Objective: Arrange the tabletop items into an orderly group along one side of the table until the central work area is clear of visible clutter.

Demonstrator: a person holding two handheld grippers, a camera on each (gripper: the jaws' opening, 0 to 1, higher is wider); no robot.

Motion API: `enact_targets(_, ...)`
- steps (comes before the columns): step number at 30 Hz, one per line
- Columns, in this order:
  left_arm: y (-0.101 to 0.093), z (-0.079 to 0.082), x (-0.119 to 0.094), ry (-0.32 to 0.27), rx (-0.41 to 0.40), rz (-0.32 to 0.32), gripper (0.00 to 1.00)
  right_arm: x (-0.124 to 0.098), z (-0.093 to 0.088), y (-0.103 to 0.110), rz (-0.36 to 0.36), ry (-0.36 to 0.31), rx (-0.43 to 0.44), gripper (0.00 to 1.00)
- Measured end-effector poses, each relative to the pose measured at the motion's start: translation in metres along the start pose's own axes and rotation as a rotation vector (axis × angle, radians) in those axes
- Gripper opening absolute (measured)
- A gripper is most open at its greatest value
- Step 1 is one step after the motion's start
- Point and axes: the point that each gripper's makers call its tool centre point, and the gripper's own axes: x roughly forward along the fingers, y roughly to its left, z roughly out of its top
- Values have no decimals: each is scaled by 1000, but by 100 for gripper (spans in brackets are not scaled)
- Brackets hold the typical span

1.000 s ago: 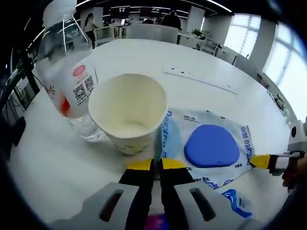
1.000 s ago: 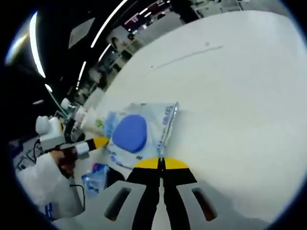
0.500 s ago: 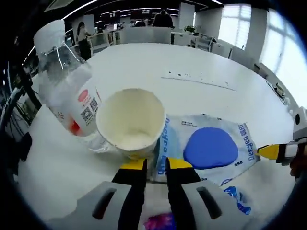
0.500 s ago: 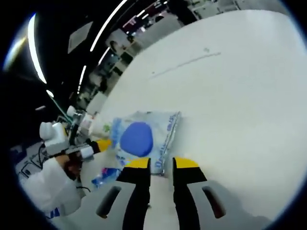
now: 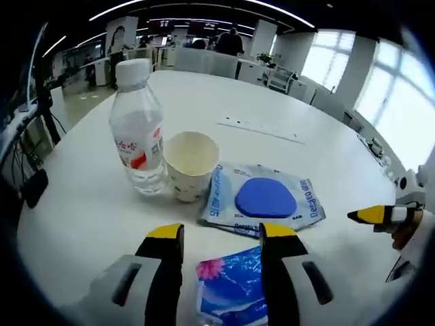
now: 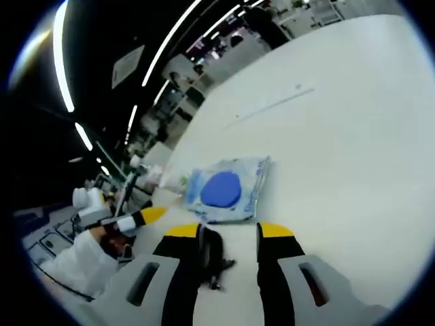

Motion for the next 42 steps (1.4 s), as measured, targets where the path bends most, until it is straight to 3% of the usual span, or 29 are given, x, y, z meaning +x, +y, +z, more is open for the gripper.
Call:
enact_targets(2, 3, -10, -12, 20, 24, 14, 56, -9, -1, -2, 5, -23, 26, 32)
enact_targets(5, 11, -17, -27, 14, -26, 18, 62, -20, -2, -9, -7, -35, 55, 37)
enact_targets(9, 24, -20, -43, -3, -83, 49, 65, -34, -1, -13, -18, -45, 45, 45)
enact_targets(17, 48, -24, -59, -4, -129, 87, 75, -54, -17, -9, 1, -41, 28, 49)
enact_targets(21, 49, -27, -58, -2, -154, 79, 75, -60, -25, -15, 1, -38, 53, 48)
enact_targets(24, 46, -37, -55, 35, -167, 68, 74, -64, -24, -18, 6, -57, 101, 48)
enact_targets(31, 40, -46, -54, 52, -166, 44, 74, -68, -21, -23, 1, -88, 140, 45)
enact_targets(42, 49, -52, -52, 60, -202, 42, 72, -67, -27, -22, 12, -64, 176, 43)
